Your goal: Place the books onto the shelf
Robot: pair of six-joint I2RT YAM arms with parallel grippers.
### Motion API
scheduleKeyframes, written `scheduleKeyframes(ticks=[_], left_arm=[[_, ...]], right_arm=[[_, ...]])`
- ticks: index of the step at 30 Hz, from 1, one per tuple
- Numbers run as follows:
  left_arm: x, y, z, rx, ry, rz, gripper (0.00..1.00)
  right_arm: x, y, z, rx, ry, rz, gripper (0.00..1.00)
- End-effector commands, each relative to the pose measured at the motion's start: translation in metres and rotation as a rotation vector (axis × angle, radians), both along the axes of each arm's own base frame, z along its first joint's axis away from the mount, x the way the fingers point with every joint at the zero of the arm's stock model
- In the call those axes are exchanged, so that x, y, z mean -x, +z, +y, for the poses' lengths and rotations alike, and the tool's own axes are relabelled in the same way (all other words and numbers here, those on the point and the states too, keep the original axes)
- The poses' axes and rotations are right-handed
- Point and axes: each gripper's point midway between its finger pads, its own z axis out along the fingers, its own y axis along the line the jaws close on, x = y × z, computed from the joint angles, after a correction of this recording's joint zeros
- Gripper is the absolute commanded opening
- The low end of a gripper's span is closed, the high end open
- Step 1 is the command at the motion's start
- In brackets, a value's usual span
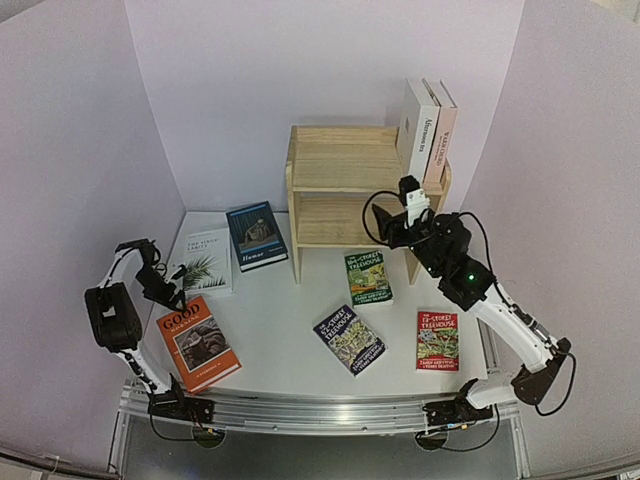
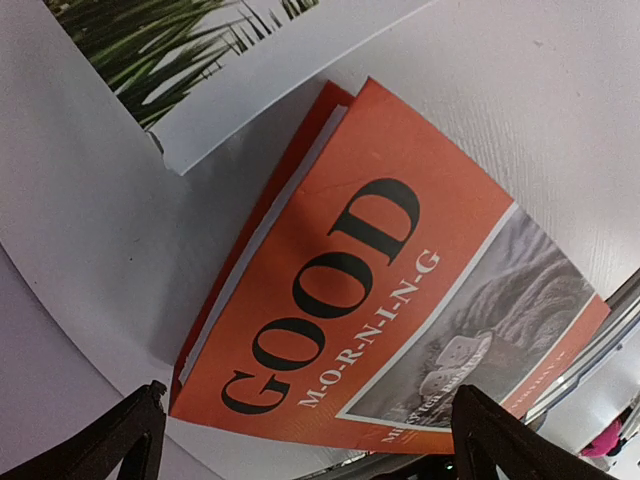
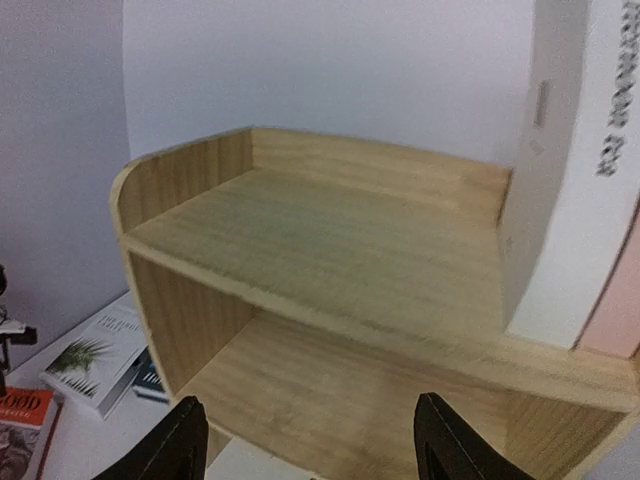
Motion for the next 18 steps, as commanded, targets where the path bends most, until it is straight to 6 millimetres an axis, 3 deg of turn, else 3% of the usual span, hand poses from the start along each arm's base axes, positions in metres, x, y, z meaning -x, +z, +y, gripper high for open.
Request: scheduleKeyframes(ticks=[1,8,13,16,18], left_arm=[[0.002,-0.023,0.01,-0.066,-0.121,0.028,1.0],[0.009,-0.052,0.003,-0.003,-0.172,0.065,1.0],[0.008,-0.064,-0.003,0.039,-0.17,0.084,0.98],[0.016,-0.058,-0.018,0.12,-0.145,0.116,0.89],[0.028,-0.056,-0.026,0.154,-0.135,0.141,0.75]], right_arm=[[0.022,-0.055,0.046,-0.068,0.263,0.247,0.68],[0.032,-0.09,0.061,-0.077,0.32,0.367,0.68],[0.036,-0.099,0.066,-0.087,0.326,0.399,0.68],[0.038,-0.103,0.072,-0.084,0.338,0.411,0.68],[0.039,-0.108,0.075,-0.079,0.337,0.419,0.68]])
